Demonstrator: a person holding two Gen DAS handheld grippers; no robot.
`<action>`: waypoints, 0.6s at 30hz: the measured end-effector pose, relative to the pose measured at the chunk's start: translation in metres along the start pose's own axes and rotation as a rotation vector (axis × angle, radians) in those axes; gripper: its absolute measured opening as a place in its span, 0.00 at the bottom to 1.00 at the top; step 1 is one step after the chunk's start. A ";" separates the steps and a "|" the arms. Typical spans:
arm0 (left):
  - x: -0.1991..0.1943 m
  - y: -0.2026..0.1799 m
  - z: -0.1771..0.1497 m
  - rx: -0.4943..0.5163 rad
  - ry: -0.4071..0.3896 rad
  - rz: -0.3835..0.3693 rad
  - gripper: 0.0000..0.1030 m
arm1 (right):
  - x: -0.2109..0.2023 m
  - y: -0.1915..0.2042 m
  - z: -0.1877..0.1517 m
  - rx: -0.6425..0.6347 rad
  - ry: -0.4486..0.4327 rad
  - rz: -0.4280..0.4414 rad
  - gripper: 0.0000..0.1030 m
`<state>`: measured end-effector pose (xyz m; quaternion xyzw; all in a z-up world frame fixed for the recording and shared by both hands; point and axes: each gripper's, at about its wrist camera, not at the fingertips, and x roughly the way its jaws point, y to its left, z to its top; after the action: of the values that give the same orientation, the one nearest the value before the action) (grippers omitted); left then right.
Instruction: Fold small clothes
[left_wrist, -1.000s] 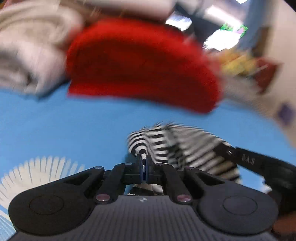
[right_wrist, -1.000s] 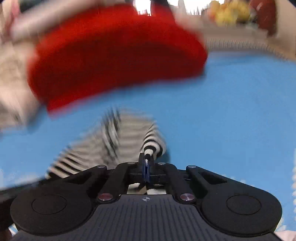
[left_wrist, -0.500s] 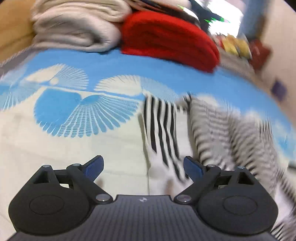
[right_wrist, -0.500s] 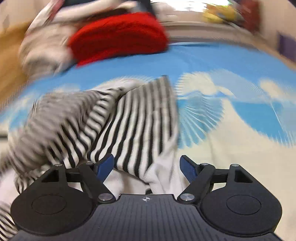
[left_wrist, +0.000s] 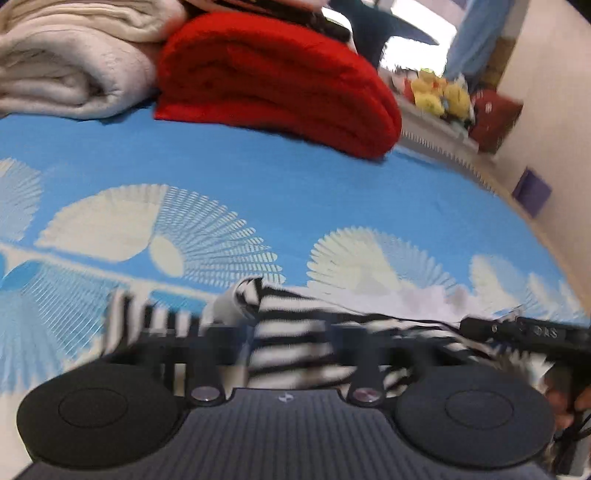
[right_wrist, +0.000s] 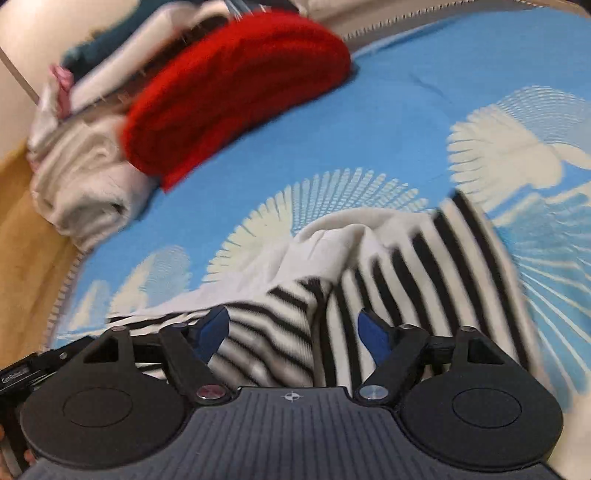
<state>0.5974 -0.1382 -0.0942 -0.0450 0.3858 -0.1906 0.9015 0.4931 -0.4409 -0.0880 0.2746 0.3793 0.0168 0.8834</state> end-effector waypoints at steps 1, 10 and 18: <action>0.011 -0.001 0.000 0.030 -0.030 0.027 0.07 | 0.004 0.008 0.006 -0.067 -0.030 -0.043 0.05; -0.005 -0.007 -0.033 0.144 -0.120 0.163 0.88 | 0.008 0.006 -0.003 -0.145 -0.071 -0.201 0.57; -0.086 -0.050 -0.122 0.510 -0.155 0.169 1.00 | -0.105 0.051 -0.096 -0.492 -0.112 0.007 0.83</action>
<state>0.4414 -0.1437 -0.1096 0.2011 0.2575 -0.2015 0.9234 0.3621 -0.3771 -0.0476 0.0532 0.3132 0.0966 0.9433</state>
